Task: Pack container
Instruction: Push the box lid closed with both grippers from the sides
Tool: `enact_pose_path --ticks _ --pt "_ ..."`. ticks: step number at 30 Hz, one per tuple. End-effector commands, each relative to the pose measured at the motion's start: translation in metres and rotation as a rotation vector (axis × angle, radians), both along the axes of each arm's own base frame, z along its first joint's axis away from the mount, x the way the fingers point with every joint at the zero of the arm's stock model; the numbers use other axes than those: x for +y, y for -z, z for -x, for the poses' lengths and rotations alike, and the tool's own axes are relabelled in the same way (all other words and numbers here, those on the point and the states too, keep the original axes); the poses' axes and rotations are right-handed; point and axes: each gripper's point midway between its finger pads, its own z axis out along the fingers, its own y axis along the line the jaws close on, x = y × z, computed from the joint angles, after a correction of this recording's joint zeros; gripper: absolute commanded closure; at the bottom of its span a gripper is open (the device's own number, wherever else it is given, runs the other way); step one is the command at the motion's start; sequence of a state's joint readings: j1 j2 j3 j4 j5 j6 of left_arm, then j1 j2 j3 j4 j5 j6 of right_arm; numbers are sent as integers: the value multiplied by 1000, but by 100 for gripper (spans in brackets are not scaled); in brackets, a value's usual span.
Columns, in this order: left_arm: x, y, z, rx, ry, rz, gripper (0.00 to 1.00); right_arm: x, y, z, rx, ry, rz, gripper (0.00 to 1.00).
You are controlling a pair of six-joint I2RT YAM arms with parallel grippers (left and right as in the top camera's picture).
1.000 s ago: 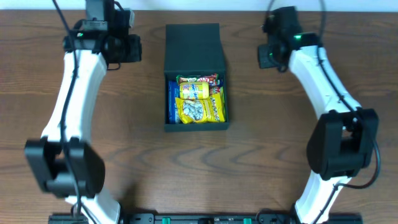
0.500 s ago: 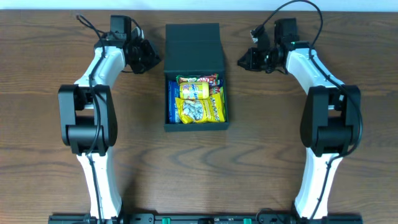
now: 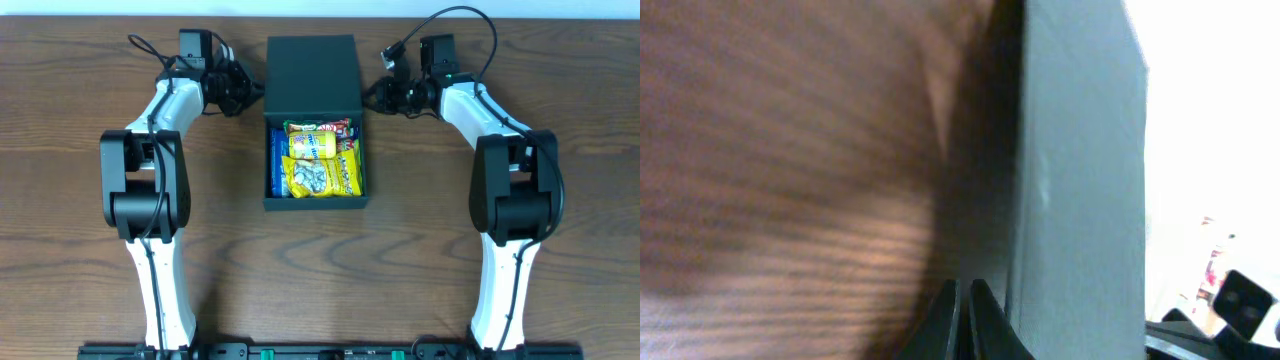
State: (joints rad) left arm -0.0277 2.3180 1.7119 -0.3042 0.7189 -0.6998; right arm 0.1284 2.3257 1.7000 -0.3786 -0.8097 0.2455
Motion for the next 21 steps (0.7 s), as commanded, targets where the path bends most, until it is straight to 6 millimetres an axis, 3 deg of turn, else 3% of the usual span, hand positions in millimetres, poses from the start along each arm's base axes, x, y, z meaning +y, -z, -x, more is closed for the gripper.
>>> enact_pose_path --ticks 1,6,11,16,21 --pt "-9 -10 -4 -33 34 67 94 20 -5 8 14 -54 -89 99" --pt "-18 -30 -12 -135 93 134 94 31 -37 6 -109 -165 -230 99" --pt "-16 -55 -16 -239 175 169 94 24 -64 2 -183 -191 -277 98" --pt "-14 -109 -21 -391 233 163 94 18 -102 1 -280 -201 -272 98" --pt "-18 -159 -11 -520 292 121 94 23 -154 12 -422 -265 -280 98"
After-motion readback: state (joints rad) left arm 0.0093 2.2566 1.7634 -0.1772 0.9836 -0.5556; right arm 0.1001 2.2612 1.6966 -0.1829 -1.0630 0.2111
